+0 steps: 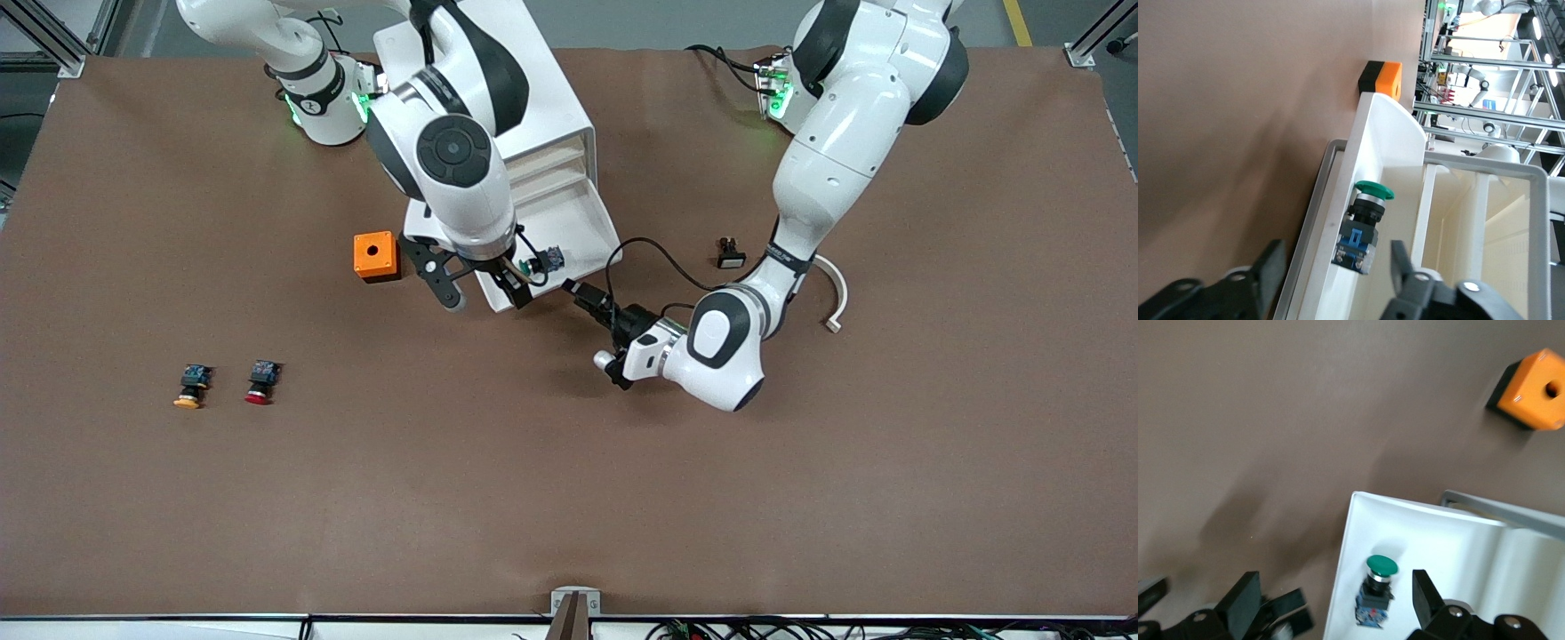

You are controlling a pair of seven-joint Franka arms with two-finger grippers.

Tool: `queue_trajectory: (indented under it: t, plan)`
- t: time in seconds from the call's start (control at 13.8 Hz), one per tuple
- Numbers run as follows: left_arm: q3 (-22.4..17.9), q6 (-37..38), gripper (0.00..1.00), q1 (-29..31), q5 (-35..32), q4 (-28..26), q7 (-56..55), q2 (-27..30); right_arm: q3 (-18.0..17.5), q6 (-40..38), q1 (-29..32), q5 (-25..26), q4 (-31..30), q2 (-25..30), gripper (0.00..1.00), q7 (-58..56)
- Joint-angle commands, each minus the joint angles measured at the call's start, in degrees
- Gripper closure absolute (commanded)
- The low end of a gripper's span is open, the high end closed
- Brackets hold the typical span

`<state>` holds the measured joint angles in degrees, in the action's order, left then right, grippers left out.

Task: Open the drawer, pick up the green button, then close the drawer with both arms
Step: 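Reach the right gripper into the drawer while the left gripper withdraws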

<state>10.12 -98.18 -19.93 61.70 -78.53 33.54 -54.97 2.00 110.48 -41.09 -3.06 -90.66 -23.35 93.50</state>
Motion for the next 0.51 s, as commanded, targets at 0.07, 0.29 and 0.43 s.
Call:
queue_trajectory:
  t: [0.07,0.29,0.43]
  plan:
    - [-0.6,0.9,0.0,2.2,-9.8,2.8,-1.1,1.4,0.5,5.0,-1.7,-3.3,-5.3,-0.3,0.0,3.2]
    - [-2.6,0.9,0.0,3.1,-16.6,3.6,-1.2,2.1,0.5,4.7,-1.7,-6.8,-5.8,-1.4,0.0,3.3]
    - [-5.3,0.9,0.0,2.9,-20.9,3.6,-1.2,4.0,0.5,4.7,-1.9,-7.7,-6.8,-2.0,0.0,3.4]
